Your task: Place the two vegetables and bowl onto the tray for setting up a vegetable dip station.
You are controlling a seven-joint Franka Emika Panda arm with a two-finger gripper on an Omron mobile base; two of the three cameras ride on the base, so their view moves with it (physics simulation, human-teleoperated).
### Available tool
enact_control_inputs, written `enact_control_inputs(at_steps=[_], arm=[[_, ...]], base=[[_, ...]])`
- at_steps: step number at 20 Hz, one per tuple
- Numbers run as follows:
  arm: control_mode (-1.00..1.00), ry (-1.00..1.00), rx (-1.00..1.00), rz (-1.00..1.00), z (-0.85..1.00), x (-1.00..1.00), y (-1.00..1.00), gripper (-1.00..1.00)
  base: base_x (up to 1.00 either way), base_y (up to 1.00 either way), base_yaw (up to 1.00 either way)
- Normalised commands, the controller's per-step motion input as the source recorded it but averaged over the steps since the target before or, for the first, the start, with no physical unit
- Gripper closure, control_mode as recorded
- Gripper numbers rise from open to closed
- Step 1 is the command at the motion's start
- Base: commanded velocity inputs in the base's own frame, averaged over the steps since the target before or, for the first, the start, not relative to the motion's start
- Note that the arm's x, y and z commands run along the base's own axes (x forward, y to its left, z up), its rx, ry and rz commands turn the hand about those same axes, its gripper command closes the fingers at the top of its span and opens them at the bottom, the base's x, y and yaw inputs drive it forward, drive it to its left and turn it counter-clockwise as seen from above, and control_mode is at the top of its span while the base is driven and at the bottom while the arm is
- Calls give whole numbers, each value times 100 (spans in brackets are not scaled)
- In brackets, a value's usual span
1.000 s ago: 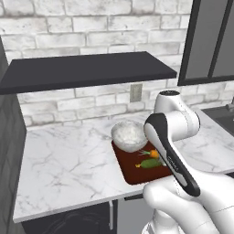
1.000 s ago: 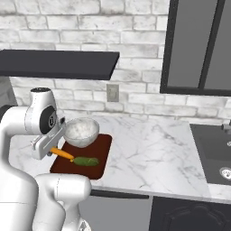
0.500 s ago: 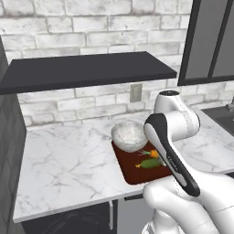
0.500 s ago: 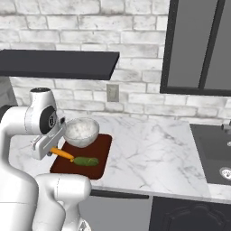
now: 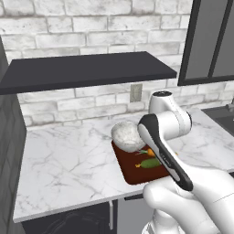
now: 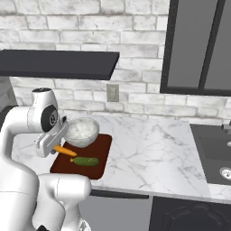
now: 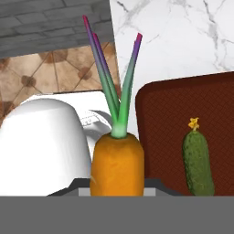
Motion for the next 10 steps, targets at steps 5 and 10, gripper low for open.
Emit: enact_control_inputs(at_steps=[5, 10], arm=[[-100, 0, 0, 7, -17, 16, -2, 100], [-100, 0, 0, 5, -22, 0, -12, 100]], base=[[0, 0, 0], [0, 0, 0]])
